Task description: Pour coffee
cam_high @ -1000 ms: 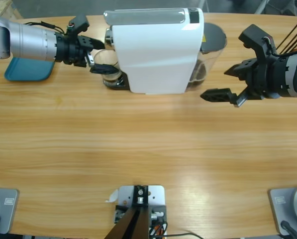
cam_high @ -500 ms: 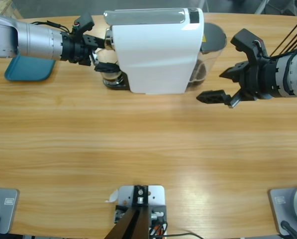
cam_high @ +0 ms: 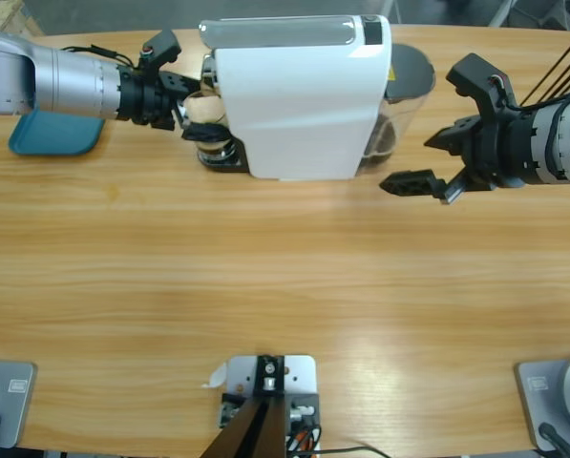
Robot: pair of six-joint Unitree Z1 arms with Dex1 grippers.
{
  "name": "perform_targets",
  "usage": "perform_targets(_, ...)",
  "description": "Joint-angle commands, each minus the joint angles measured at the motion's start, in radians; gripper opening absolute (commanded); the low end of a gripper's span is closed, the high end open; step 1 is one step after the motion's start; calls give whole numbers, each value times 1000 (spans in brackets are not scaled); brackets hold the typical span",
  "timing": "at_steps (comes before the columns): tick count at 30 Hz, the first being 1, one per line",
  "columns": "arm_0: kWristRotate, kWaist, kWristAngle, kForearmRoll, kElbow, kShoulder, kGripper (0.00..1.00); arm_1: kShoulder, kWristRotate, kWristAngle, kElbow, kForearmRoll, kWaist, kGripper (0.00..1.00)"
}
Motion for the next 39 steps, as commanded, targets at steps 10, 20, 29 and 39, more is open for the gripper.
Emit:
perform_targets(10,-30,-4,40,-8,63,10,961,21,4,-1,29,-26,-8,998)
perform_targets(20,-62,-3,55,-9,68,1,807,22,4,3,28,-34,-9,977)
perform_targets(29,-84,-5,56,-11,59,2,998,30,4,5,28,-38,-9,973)
perform_targets(39,-116,-3,66,-11,56,-6,988,28,6,5,29,-40,-9,964)
